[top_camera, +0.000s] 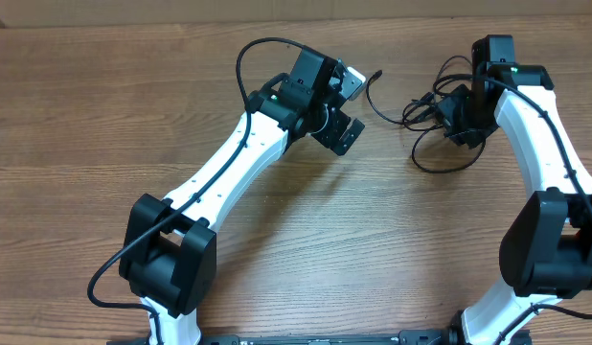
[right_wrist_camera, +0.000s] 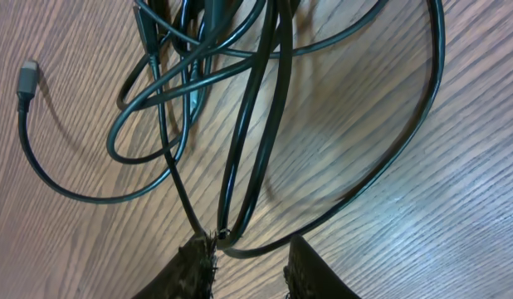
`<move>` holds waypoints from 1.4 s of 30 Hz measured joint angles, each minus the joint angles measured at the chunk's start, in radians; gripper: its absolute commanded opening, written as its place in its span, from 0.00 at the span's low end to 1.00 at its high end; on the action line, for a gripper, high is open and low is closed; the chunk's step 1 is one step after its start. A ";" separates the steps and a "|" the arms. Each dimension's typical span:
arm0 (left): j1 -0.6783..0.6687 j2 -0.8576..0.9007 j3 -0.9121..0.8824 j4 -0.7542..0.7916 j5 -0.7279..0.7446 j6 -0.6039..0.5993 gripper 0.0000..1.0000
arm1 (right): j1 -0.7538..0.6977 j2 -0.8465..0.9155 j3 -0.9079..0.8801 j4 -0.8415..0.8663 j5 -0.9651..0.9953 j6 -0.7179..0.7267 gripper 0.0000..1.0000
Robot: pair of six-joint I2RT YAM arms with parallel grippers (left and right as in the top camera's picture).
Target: Untangle cables
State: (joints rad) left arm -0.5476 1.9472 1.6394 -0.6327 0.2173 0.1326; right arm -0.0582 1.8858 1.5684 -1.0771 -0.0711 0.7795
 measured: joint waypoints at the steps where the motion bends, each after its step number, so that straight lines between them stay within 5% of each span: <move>1: 0.000 0.000 0.000 0.000 0.000 0.000 0.99 | 0.000 0.000 0.000 0.000 0.000 0.002 0.28; 9: 0.000 0.000 0.000 0.000 0.000 0.000 1.00 | 0.000 0.000 0.000 0.001 0.000 0.002 0.28; 14: 0.000 0.000 0.000 0.000 0.000 0.000 1.00 | 0.000 0.005 0.000 0.003 0.000 0.005 0.04; 20: 0.000 0.000 0.000 -0.010 -0.001 0.000 0.99 | 0.000 0.042 0.000 0.022 -0.001 0.013 0.04; 21: 0.000 0.000 0.000 -0.013 -0.004 0.000 1.00 | 0.000 0.046 -0.001 0.026 -0.001 0.013 0.04; 23: 0.000 0.000 0.000 -0.019 -0.011 0.000 1.00 | 0.000 0.047 -0.001 0.031 -0.001 0.012 0.31; 27: 0.000 0.000 0.000 -0.026 -0.016 0.000 1.00 | 0.000 0.047 -0.001 0.032 -0.001 0.008 0.58; 42: 0.000 0.000 0.000 -0.026 -0.021 0.000 1.00 | 0.000 0.050 -0.002 0.038 -0.003 0.008 0.38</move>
State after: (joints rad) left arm -0.5472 1.9472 1.6394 -0.6590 0.1967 0.1326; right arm -0.0582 1.9358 1.5665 -1.0389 -0.0738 0.7876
